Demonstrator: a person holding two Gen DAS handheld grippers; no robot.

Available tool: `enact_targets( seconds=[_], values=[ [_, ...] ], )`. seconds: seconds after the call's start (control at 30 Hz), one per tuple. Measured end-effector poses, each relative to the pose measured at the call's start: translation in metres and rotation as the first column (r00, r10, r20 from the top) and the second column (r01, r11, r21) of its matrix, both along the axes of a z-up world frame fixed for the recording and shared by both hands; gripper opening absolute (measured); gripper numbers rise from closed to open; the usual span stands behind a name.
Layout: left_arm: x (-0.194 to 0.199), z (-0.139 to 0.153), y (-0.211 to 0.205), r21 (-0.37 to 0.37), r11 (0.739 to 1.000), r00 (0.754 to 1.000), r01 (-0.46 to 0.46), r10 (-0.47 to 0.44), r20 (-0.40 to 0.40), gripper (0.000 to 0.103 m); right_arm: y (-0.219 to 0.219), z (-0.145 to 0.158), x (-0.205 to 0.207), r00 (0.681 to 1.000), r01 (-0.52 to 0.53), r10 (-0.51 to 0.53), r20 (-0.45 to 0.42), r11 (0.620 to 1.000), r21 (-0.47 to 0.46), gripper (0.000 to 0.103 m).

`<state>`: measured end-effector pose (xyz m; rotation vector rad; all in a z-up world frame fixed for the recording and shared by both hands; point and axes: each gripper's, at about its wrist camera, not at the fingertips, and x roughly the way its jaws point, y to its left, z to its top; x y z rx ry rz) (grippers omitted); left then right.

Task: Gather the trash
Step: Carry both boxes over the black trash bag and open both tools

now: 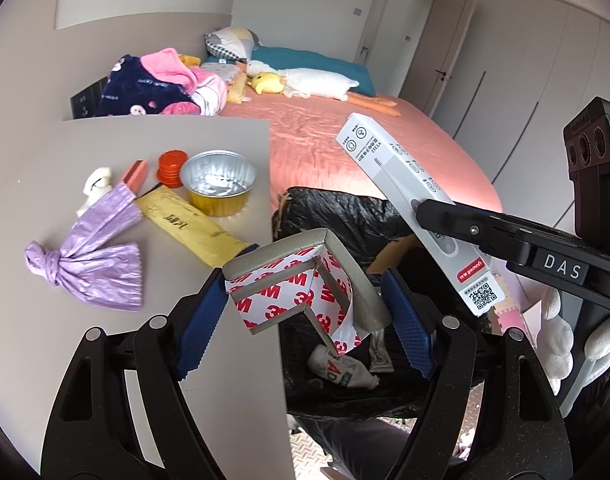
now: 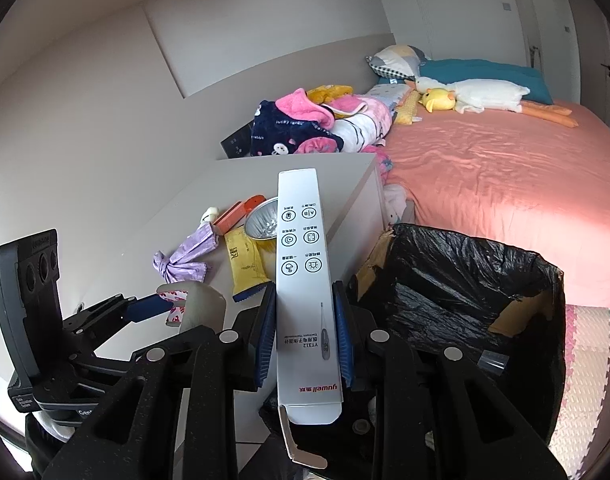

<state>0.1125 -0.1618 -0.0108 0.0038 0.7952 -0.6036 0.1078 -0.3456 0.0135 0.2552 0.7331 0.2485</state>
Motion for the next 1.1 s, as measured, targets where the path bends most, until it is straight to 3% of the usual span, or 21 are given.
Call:
enact_targets(
  seconds=[0.77,0.9,0.97,1.0,1.03,1.1],
  values=[
    [0.003,-0.012,-0.066,-0.014,0.99,0.989,0.142,-0.142,-0.046,0.076,-0.07,-0.002,-0.018,0.99,0.138,-0.138,-0.007,0.99,0.026,0.028],
    [0.002,-0.014,-0.071,-0.055,0.98,0.979,0.19,-0.193,-0.068,0.079,-0.081,-0.003,-0.018,0.985,0.175,-0.174,-0.014,0.984,0.038,0.029],
    [0.002,-0.014,-0.073,-0.033,0.985,0.983,0.17,-0.172,-0.067,0.096,-0.086,-0.001,-0.021,0.974,0.225,-0.225,-0.012,0.974,0.033,0.046],
    [0.001,-0.013,-0.073,-0.011,0.989,0.988,0.147,-0.147,-0.05,0.097,-0.087,0.001,-0.023,0.963,0.268,-0.268,0.001,0.963,0.01,0.073],
    [0.0,-0.012,-0.072,0.002,0.991,0.991,0.132,-0.132,-0.031,0.097,-0.089,0.004,-0.028,0.945,0.327,-0.326,0.03,0.945,-0.02,0.092],
    [0.0,-0.009,-0.067,0.004,0.994,0.994,0.109,-0.109,-0.005,0.097,-0.09,0.007,-0.032,0.934,0.353,-0.35,0.068,0.935,-0.026,0.093]
  ],
)
